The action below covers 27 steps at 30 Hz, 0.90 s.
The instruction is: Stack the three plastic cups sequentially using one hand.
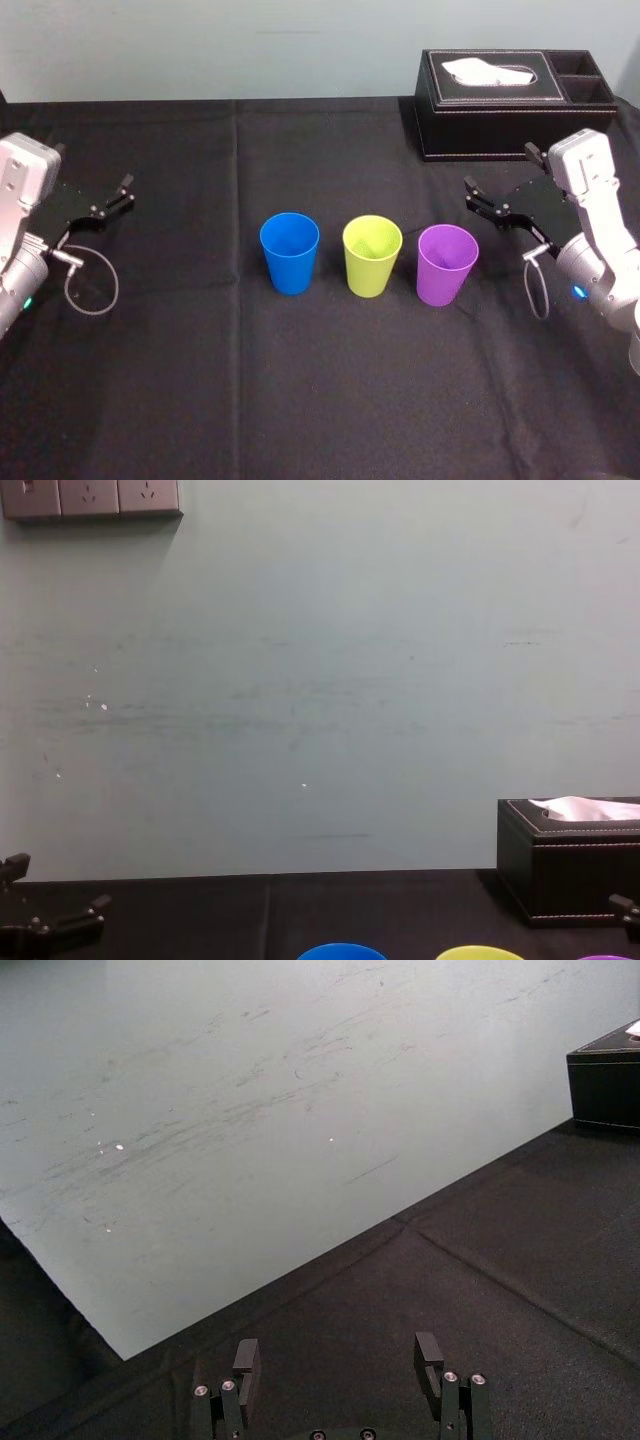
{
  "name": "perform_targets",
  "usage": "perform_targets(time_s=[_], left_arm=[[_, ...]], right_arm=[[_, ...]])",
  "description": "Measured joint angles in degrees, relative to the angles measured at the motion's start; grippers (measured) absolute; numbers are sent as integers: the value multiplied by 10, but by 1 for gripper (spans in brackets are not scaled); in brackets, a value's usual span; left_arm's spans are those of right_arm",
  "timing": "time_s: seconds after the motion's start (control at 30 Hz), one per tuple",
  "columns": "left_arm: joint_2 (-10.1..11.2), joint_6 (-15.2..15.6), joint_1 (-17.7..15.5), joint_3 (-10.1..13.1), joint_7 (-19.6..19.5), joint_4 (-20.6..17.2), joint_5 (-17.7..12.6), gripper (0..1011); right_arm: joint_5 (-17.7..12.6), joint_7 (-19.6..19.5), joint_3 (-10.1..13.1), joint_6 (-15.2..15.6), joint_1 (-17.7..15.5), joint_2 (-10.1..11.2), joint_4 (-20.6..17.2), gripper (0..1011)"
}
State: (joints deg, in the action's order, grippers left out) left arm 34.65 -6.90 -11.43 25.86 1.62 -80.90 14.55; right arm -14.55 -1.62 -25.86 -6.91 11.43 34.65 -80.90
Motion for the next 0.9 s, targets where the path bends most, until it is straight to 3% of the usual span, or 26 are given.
perform_targets(time_s=[0.9], left_arm=[[0, 0, 0, 0, 0, 0, 0, 1010]], right_arm=[[0, 0, 0, 0, 0, 0, 0, 1004]])
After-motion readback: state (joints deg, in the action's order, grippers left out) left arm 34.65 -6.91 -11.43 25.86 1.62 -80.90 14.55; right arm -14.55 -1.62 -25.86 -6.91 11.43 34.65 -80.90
